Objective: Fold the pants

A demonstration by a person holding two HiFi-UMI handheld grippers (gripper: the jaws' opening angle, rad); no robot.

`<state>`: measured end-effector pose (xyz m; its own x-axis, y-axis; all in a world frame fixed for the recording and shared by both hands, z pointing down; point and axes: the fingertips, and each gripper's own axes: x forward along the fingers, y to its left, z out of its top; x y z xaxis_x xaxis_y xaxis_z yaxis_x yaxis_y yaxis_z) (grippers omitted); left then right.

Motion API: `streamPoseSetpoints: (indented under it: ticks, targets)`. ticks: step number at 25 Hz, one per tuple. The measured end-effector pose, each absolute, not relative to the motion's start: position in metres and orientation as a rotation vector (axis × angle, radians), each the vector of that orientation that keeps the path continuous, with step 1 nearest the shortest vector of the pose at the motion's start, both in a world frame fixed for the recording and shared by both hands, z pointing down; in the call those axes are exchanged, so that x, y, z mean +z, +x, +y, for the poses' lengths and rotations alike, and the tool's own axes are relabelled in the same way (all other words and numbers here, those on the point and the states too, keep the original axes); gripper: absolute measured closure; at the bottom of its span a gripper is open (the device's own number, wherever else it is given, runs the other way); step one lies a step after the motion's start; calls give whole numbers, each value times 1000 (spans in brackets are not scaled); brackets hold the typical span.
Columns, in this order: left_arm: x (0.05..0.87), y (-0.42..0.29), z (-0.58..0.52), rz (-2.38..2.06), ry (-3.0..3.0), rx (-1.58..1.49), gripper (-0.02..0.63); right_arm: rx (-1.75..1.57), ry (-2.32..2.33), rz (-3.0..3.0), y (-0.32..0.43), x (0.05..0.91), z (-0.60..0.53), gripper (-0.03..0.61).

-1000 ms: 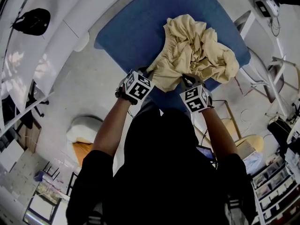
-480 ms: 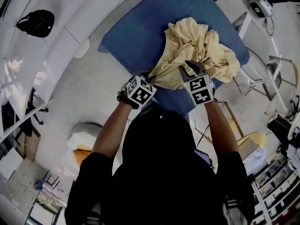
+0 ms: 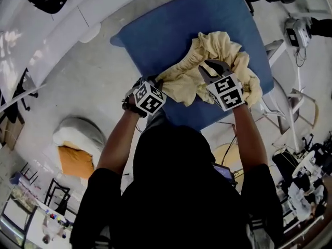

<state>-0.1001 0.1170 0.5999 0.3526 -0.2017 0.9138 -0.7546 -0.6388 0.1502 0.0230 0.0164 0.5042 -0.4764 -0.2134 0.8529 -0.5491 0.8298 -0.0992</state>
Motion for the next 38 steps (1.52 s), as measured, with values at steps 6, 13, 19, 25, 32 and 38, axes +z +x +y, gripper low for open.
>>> streamPoseSetpoints:
  ticks: [6,13,19,25,32,38]
  targets:
    - [597,-108,117,-880,2011,1256,514,350,568,-1997,3,549,-38,480]
    - [595,-113,118,-899,1994,1230,514,329,512,-1897,-14,597,-50,395]
    - [598,-122,121,-893,1983,1209,514,347,503,-1863,-21,619,-49,336]
    - [600,-121,122,-874,1992,1199,514,512,561,-1895,-18,623,-43,450]
    - [594,-123,122,-822,2082,1242,515,508,762,-1933,-11,590,-30,503]
    - [578,-128,119,-795,2148,1304,515,546,956,-2000,-1,537,-21,505]
